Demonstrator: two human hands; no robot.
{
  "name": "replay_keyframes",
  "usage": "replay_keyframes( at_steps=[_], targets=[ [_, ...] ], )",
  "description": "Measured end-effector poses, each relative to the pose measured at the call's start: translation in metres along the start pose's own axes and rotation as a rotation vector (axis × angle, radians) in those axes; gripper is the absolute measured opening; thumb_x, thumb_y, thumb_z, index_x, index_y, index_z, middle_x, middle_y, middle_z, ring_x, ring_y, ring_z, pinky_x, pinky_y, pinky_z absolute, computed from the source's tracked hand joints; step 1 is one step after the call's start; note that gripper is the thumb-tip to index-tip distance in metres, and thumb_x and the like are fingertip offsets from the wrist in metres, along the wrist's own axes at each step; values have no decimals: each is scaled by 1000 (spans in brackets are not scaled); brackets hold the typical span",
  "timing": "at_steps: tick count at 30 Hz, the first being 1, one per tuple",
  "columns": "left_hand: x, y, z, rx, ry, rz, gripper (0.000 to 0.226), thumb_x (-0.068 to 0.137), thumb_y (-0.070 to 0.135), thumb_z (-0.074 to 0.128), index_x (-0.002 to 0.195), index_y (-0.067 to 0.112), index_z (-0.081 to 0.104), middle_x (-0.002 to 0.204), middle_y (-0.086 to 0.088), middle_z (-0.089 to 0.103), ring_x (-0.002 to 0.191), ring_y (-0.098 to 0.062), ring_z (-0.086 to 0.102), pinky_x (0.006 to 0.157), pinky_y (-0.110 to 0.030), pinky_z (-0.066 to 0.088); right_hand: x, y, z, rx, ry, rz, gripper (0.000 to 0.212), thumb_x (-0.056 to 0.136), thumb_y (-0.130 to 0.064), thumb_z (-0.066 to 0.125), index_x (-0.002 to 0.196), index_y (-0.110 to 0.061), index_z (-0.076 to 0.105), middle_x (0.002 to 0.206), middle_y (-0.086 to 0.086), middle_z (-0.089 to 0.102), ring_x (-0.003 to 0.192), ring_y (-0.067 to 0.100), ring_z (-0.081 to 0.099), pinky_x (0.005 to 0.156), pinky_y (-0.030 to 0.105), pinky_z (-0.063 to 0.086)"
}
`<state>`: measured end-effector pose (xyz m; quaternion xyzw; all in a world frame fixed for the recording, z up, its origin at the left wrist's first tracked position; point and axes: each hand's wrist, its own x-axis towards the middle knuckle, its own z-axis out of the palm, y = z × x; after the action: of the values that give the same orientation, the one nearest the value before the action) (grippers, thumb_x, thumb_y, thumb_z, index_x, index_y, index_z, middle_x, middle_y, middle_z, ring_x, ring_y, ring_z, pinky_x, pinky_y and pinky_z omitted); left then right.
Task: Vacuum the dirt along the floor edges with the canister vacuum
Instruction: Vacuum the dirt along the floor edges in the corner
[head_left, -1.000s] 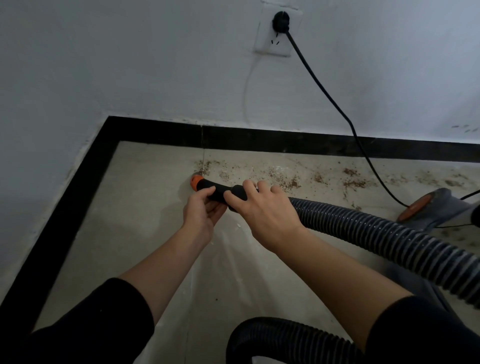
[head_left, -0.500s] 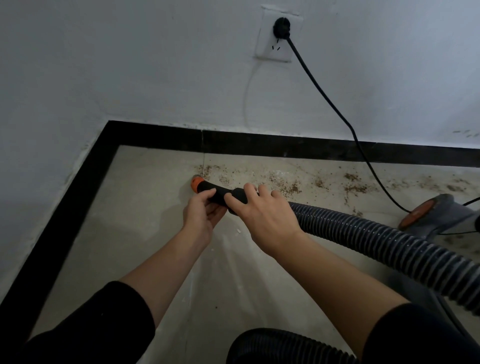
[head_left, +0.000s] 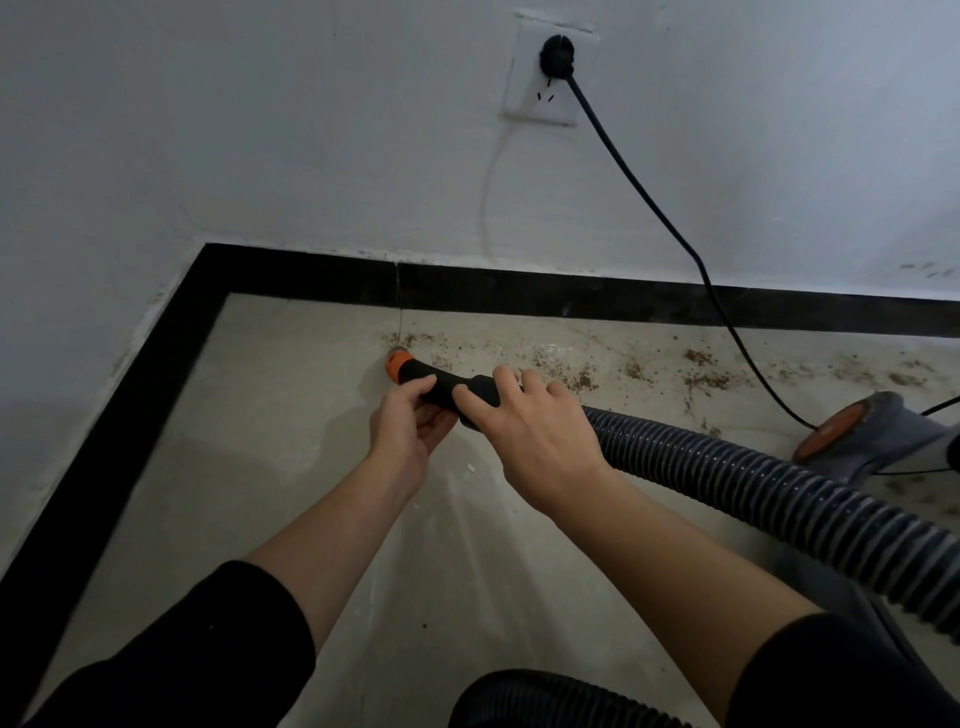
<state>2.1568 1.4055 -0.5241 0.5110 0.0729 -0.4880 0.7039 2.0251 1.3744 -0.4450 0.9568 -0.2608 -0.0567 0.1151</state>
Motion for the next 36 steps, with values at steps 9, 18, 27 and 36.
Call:
replay_keyframes(
  at_steps=[9,18,27,36],
  targets=[
    [11,10,-6,-4,26,19,35,92,15,59,123,0,60,110,-17,70,100,-26,69,87,-32,56,16,-7,3,-5,10,-8,70,90,-12,55,146,-22,15,133,17,36,110,33,47,84,38,41],
    [22,15,-6,-9,36,33,36,90,16,61,122,0,61,108,-16,71,97,-24,70,79,-28,57,27,-8,7,18,11,7,70,89,-10,56,146,-22,16,133,18,36,112,34,46,87,39,41],
    [24,13,-1,0,5,30,35,91,16,60,123,1,60,110,-16,70,98,-24,69,79,-29,57,27,-5,7,6,22,16,69,90,-11,55,146,-21,15,133,19,36,112,34,46,88,40,41],
    [22,9,5,-4,-18,26,35,91,17,59,122,1,61,110,-16,70,99,-24,69,78,-29,56,23,1,6,3,9,22,72,89,-11,57,147,-20,15,134,20,35,113,34,45,90,40,41]
  ],
)
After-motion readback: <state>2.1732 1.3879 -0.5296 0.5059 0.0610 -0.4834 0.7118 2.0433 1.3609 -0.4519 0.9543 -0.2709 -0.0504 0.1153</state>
